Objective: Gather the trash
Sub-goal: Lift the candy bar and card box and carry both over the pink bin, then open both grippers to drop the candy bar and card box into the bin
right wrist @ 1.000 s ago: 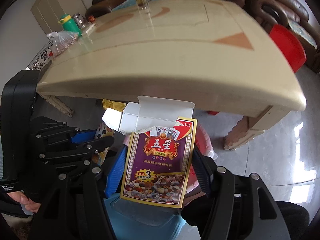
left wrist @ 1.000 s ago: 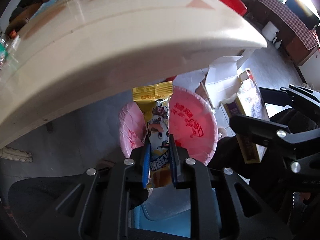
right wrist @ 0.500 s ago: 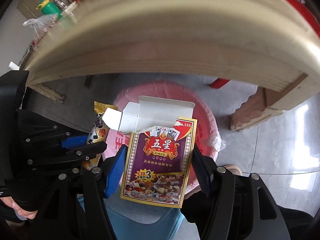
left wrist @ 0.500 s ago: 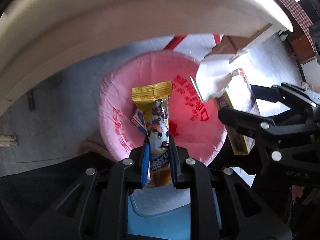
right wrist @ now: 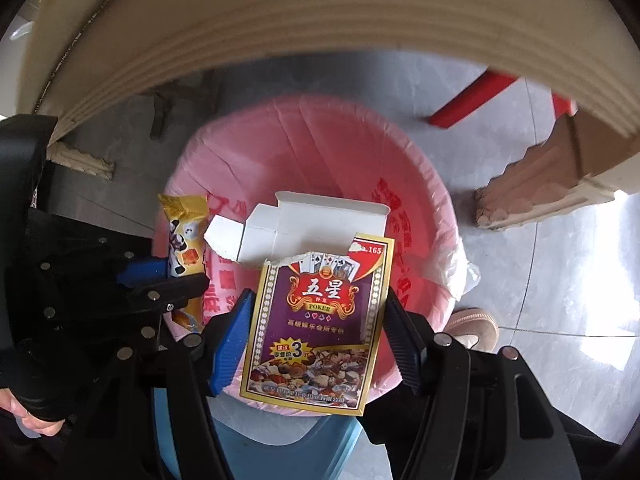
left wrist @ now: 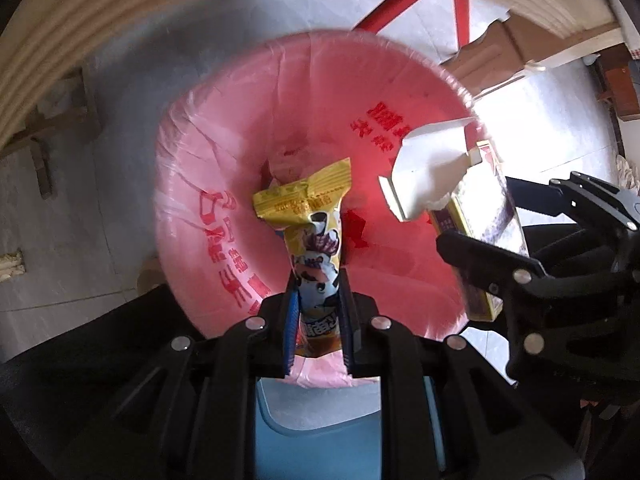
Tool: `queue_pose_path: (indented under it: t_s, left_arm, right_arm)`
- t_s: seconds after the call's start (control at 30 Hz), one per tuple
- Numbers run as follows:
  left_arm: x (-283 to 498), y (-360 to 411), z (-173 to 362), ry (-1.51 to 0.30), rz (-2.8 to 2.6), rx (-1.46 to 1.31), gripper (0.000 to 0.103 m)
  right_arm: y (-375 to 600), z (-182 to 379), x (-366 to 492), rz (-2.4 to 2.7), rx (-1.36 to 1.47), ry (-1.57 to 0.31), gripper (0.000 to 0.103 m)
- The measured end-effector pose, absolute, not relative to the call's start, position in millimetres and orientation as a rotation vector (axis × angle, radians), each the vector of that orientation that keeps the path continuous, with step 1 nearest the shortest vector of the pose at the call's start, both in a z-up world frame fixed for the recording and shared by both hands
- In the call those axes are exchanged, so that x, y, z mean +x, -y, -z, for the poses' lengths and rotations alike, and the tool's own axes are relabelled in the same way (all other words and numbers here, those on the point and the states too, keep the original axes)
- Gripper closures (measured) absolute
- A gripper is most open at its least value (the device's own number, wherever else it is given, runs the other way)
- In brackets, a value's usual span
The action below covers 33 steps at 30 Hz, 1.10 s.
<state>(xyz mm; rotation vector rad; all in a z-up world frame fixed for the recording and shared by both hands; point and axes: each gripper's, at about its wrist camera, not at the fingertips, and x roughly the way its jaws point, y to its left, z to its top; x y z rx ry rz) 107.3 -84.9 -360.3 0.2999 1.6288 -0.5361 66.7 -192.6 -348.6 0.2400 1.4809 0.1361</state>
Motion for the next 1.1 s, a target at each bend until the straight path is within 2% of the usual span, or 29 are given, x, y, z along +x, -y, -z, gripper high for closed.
queue_pose_path:
  t_s: [0.43, 0.5, 0.57, 0.63, 0.7, 0.77, 0.9, 1.1]
  left_arm:
    - [122.7, 86.7, 393.8, -1.727, 0.482, 0.313, 0.086]
    - [125.9, 85.8, 393.3, -1.730, 0.471, 0.311, 0.082]
    - [129.1, 82.7, 393.8, -1.736, 0.453, 0.311, 0.063]
    - [132.2, 78.9, 395.9, -1.750, 0.435, 0.308, 0.052]
    - [134.4, 76.9, 394.4, -1.758, 0.429, 0.308, 0.050]
    - [135.1, 76.2, 393.2, -1.754, 0.410, 0.331, 0.042]
    - [136.7, 73.4, 389.2, -1.745, 0.395, 0.330, 0.041]
    - [135.8, 72.1, 384.3, -1.734, 0.381, 0.339, 0.040]
  right_arm:
    - [190.6, 389.2, 80.1, -0.181, 0.272, -1.571, 0.041]
    - [189.5, 391.1, 80.8, -0.183, 0.267, -1.575, 0.041]
    - [191.6, 391.9, 81.8, -0.174, 0.264, -1.571, 0.040]
    - [195.1, 392.5, 83.0, -0.160, 0.266, -1.572, 0.039]
    - [198.4, 395.9, 83.6, -0.152, 0.272, -1.575, 0.037]
    - [198.5, 396.2, 83.2, -0.143, 0.270, -1.575, 0.036]
    - [201.5, 396.3, 82.6, -0.125, 0.276, -1.573, 0.030]
    - [202.6, 395.2, 82.4, -0.120, 0.281, -1.572, 0.030]
